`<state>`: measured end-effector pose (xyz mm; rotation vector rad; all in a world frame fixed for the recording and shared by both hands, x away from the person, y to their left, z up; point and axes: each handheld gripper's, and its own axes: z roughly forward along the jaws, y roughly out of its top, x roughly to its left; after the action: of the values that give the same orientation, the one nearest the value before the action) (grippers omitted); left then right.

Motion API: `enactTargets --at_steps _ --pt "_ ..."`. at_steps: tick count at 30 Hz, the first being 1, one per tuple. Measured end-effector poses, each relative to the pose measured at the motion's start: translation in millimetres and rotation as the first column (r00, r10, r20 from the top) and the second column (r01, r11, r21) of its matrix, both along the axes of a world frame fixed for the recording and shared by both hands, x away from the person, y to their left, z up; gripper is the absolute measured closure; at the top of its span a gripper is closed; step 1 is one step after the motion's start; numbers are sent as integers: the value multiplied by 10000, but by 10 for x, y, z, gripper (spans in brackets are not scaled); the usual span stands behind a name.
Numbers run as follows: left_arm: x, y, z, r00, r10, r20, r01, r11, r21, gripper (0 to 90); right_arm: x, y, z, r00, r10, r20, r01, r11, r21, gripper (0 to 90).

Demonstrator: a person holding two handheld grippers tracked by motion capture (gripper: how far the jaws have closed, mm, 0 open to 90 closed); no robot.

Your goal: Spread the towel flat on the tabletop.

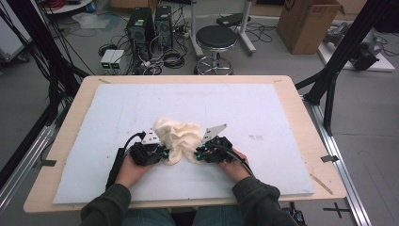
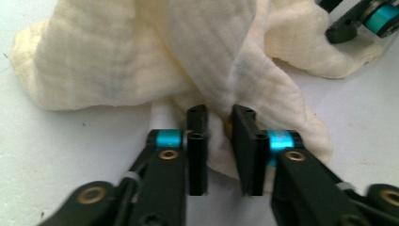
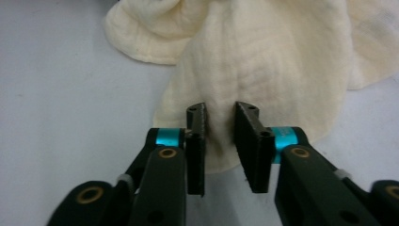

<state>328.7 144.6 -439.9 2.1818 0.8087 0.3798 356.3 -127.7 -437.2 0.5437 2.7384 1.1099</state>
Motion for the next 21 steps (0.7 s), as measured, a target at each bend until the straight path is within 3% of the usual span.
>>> enactTargets --at_steps 3,5,11,18,20,21 --pt "-15 4 20 9998 75 209 -78 9999 150 848 20 -15 2 9999 30 -111 -29 10000 50 838" --pt "-46 42 65 9991 240 347 -244 9996 113 857 35 -69 27 9991 121 -416 -107 9994 321 846" --pt "-211 181 254 9932 480 1057 -485 9988 20 857 -27 -190 133 9995 122 -297 -109 9989 459 848" --pt "-565 297 429 9836 745 1641 -700 9970 -329 853 -225 -417 342 9996 280 33 -282 9956 897 848" --pt "-711 287 444 9824 639 1758 -619 9979 -170 851 -376 -447 389 9982 567 216 -584 9943 892 848" --pt "-785 278 444 9822 539 1799 -535 9985 -70 851 -376 -447 389 9982 567 216 -584 9943 892 848"
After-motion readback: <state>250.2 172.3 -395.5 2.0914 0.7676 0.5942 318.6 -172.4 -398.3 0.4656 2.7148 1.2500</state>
